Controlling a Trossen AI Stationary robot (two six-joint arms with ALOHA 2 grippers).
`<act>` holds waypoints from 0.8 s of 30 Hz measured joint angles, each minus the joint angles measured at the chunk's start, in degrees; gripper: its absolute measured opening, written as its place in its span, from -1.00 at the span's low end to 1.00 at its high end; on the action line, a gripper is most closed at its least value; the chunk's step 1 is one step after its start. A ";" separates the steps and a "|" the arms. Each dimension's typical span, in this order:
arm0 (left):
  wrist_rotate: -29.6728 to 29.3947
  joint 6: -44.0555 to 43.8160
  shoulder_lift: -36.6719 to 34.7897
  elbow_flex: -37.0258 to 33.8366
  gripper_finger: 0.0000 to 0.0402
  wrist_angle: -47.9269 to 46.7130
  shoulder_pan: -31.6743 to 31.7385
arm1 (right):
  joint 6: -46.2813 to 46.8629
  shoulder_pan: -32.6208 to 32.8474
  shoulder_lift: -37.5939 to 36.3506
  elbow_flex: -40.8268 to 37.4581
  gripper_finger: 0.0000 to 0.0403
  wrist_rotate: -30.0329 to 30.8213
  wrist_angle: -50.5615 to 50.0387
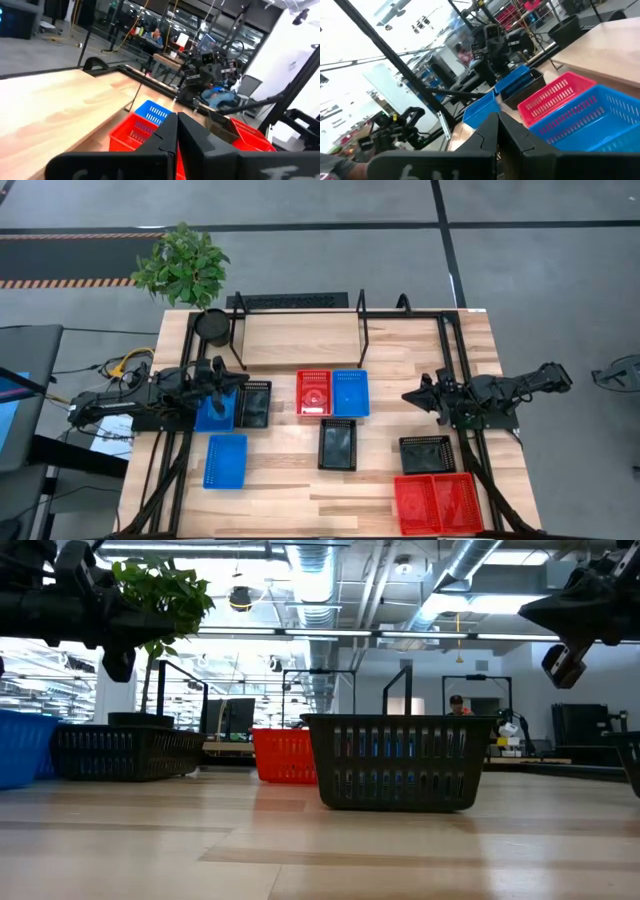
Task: Stack baskets on shelf by color
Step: Put the top right blue bin on the shelf
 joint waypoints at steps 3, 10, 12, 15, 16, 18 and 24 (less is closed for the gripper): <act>-1.13 -1.98 0.00 0.01 -1.00 0.70 0.00 | -0.36 0.00 0.02 0.00 -0.83 2.09 -0.59; -5.45 -6.98 0.00 0.02 -1.00 3.33 0.04 | -0.59 0.00 0.00 0.00 -0.83 4.82 -0.27; -7.40 -10.54 0.02 0.00 -1.00 4.39 0.04 | -0.54 0.00 0.00 -0.01 -0.83 7.93 0.59; -7.77 -11.78 0.02 0.00 -0.96 7.91 0.04 | -1.35 0.00 -0.02 0.20 -0.82 11.80 6.55; -7.70 -11.64 0.02 0.00 -0.92 9.57 0.04 | -2.86 0.00 -0.02 0.53 -0.80 12.01 7.88; -7.70 -11.15 0.02 0.00 -0.82 13.69 0.04 | -6.84 0.00 0.07 2.19 -0.74 12.11 10.16; -3.06 -4.14 0.25 3.16 -0.29 22.32 0.02 | -20.73 0.00 4.97 10.56 -0.39 16.40 12.27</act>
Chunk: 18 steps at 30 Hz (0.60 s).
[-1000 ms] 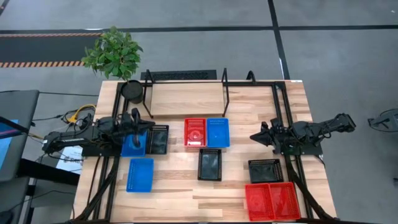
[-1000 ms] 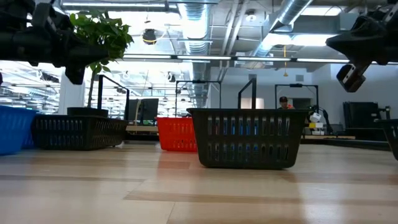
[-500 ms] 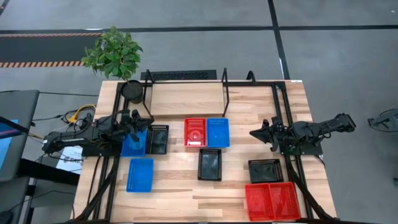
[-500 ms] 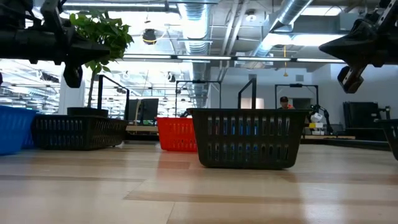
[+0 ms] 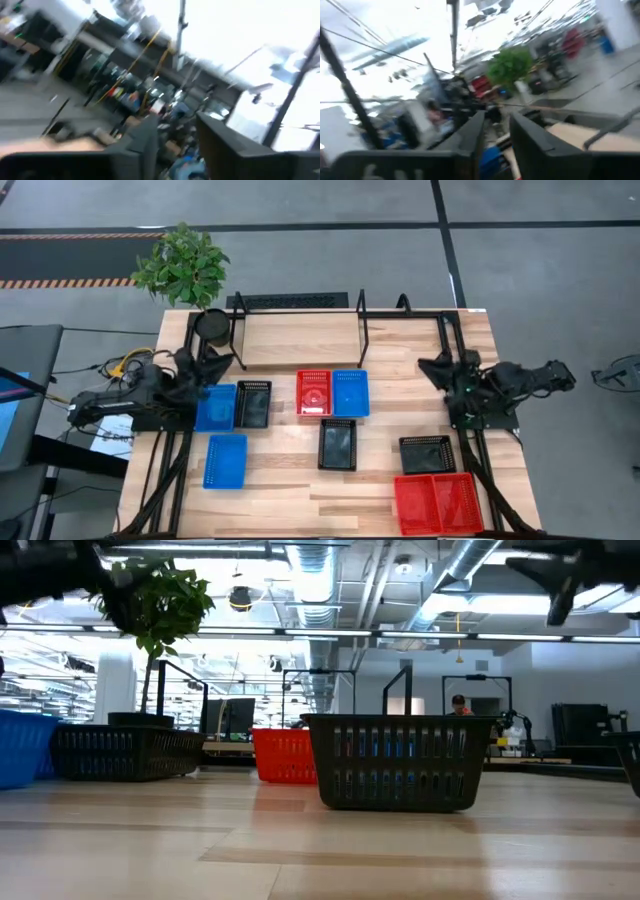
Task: Stack baskets on shelf by color
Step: Put the top right blue bin on the shelf
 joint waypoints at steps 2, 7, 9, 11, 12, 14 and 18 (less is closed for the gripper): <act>1.88 0.60 0.03 2.55 -0.07 0.35 0.00 | -2.65 0.00 3.41 3.86 -0.24 2.75 0.47; 8.53 -0.58 3.19 10.21 0.35 -6.79 0.00 | -4.61 -0.04 15.85 16.13 0.06 8.00 -4.76; 9.65 -1.14 5.49 13.66 0.44 -11.09 0.00 | -2.73 -0.09 21.76 22.47 0.11 9.58 -10.49; 10.13 -1.90 8.47 17.42 0.49 -18.18 0.00 | -0.18 -0.48 27.74 28.91 0.12 11.18 -19.05; 10.49 -1.92 10.11 19.25 0.50 -21.86 0.00 | 1.79 -0.90 30.83 32.25 0.12 11.78 -23.59; 10.62 -3.52 13.48 23.63 0.50 -30.74 0.00 | 6.13 -2.16 37.15 38.54 0.10 12.58 -31.95; 10.46 -7.91 20.61 30.71 0.46 -47.18 0.01 | 16.18 -5.54 49.18 48.17 0.07 12.43 -45.28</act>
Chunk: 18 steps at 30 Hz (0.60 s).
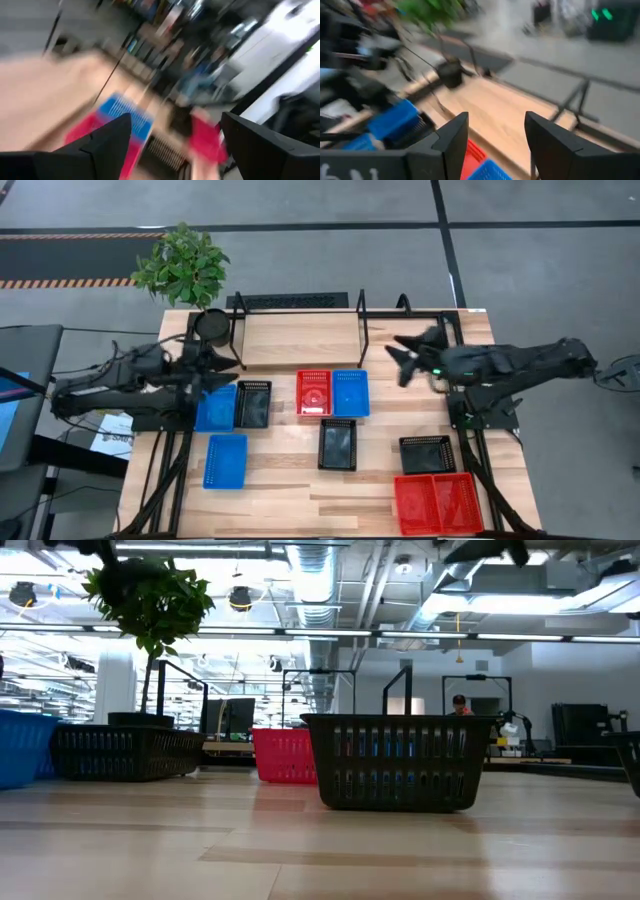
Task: Stack baskets on shelf by color
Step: Put the top right blue bin on the shelf
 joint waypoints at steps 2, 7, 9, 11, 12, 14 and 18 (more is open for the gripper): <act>0.37 -2.90 3.09 2.57 0.44 -5.91 -0.01 | 4.34 -1.67 5.18 3.67 0.07 -1.07 -4.14; 1.08 -9.23 7.42 4.24 0.38 -16.55 -0.43 | 12.74 -4.91 15.99 8.01 0.07 -7.11 -14.34; 0.79 -11.81 8.25 3.88 0.36 -20.37 -0.83 | 15.70 -5.75 19.20 8.09 0.07 -9.62 -17.14; -0.12 -13.44 8.84 3.84 0.35 -24.60 -1.21 | 18.47 -6.34 22.21 8.12 0.07 -11.80 -20.10; -0.96 -14.20 9.09 3.84 0.34 -26.09 -1.39 | 19.78 -6.50 23.50 8.11 0.07 -12.55 -21.38; -3.21 -15.84 9.06 3.84 0.34 -29.22 -1.62 | 21.77 -6.36 25.74 8.12 0.07 -13.00 -23.39; -8.31 -16.92 9.05 3.84 0.34 -33.03 -1.67 | 26.76 -4.92 28.38 8.21 0.07 -13.08 -26.21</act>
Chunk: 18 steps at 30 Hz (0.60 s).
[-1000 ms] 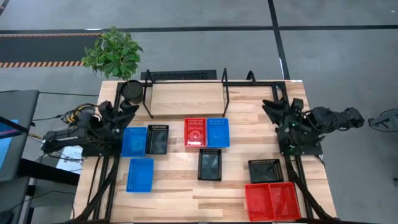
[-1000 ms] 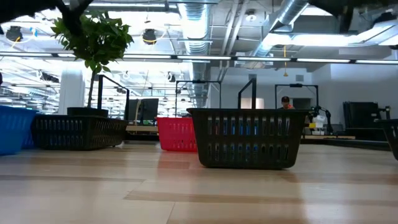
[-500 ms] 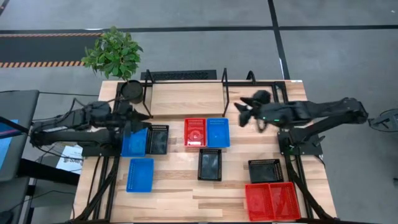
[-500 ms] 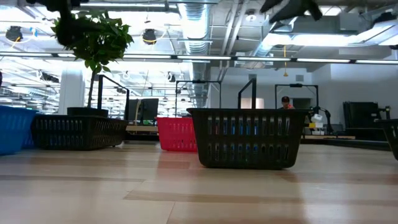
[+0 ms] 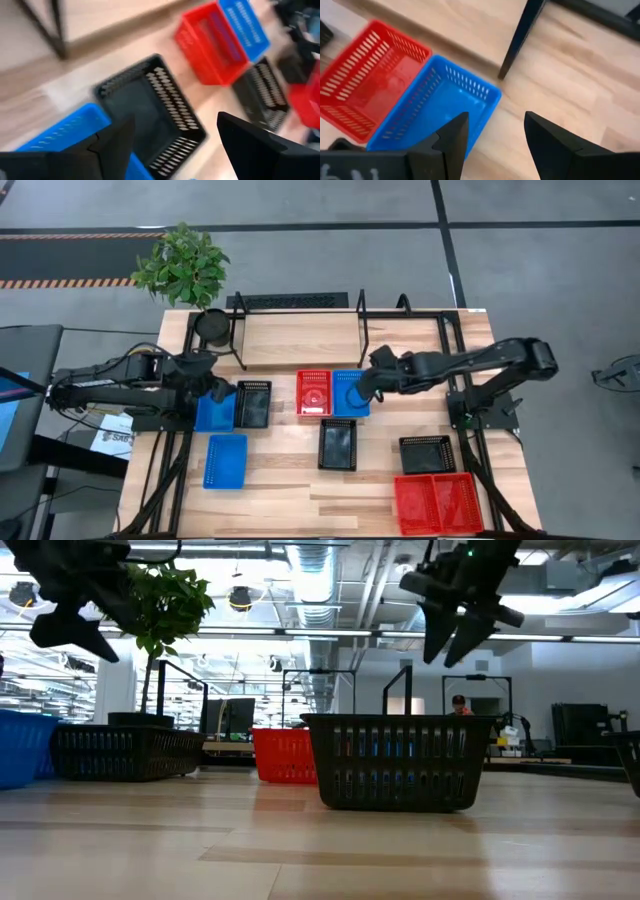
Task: Stack baskets on shelf by color
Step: Put the top right blue bin on the shelf
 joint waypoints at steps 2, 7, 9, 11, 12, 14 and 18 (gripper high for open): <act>-1.43 -0.13 0.00 0.00 0.34 -0.02 0.00 | 2.36 0.65 1.45 0.00 0.06 -0.21 -0.32; -2.36 0.93 0.00 0.00 0.34 1.21 0.00 | 6.27 0.71 5.83 0.00 0.04 -2.29 -0.37; -2.95 1.63 0.00 0.00 0.34 2.29 0.00 | 6.91 0.22 7.53 0.00 0.03 -3.81 -0.18; -3.16 2.02 0.00 0.00 0.34 2.99 0.00 | 6.88 -0.55 8.83 0.00 0.03 -6.68 0.35; -3.13 2.31 0.00 0.00 0.34 3.09 0.00 | 6.89 -0.90 9.58 0.00 0.03 -7.57 0.73; -2.24 2.55 0.00 0.00 0.34 3.73 -0.01 | 7.07 -1.48 10.58 -0.02 0.04 -8.30 0.93; 0.41 2.65 -0.02 0.00 0.34 3.56 -0.02 | 8.07 -2.69 11.34 -1.43 0.06 -8.94 1.51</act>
